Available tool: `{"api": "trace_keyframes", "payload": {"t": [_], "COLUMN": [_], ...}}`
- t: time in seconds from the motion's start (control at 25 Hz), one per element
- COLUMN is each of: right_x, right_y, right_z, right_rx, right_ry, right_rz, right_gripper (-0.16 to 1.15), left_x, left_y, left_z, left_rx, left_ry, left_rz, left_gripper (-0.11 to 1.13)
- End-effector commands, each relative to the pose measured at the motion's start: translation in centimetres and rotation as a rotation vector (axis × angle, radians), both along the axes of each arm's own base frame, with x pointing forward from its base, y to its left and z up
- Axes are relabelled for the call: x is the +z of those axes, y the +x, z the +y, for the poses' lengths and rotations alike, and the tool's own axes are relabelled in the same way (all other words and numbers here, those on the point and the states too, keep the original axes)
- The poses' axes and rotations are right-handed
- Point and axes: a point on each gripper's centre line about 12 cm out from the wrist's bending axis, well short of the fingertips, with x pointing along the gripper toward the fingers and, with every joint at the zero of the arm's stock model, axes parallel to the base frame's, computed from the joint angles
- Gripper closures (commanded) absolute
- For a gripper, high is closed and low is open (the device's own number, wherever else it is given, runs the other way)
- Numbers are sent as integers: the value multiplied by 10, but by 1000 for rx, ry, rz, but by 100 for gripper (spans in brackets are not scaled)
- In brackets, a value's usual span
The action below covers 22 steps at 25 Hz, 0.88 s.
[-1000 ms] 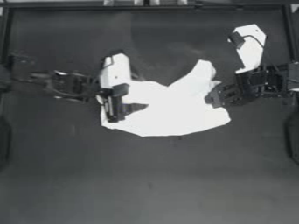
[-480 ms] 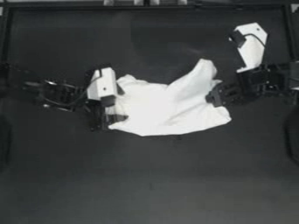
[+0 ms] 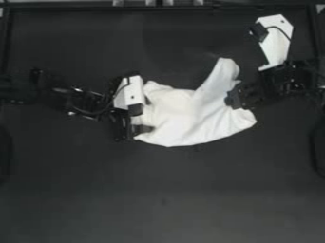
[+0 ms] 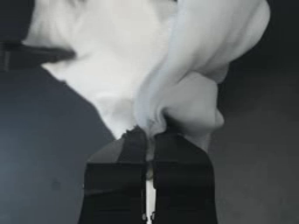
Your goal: Fold shirt
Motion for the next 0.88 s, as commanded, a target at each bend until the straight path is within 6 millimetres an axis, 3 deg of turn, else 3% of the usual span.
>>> {"api": "trace_keyframes", "payload": {"t": [0.04, 0.28, 0.6, 0.88], "right_x": [24, 33, 42, 35], "right_y": [7, 28, 68, 77], "right_z": [-6, -13, -17, -19], "right_rx": [-4, 12, 104, 122], "right_ry": [-19, -27, -39, -31], "right_rz": [-64, -74, -62, -6], "right_gripper": [94, 94, 94, 94], "left_x": [7, 4, 5, 15], "left_y": [21, 43, 56, 55], "left_z": [-3, -2, 0, 1], "left_rx": [-21, -32, -38, -35], "left_ry": [8, 13, 12, 18], "left_rz": [-41, -59, -84, -102], "left_gripper": [2, 2, 2, 2]}}
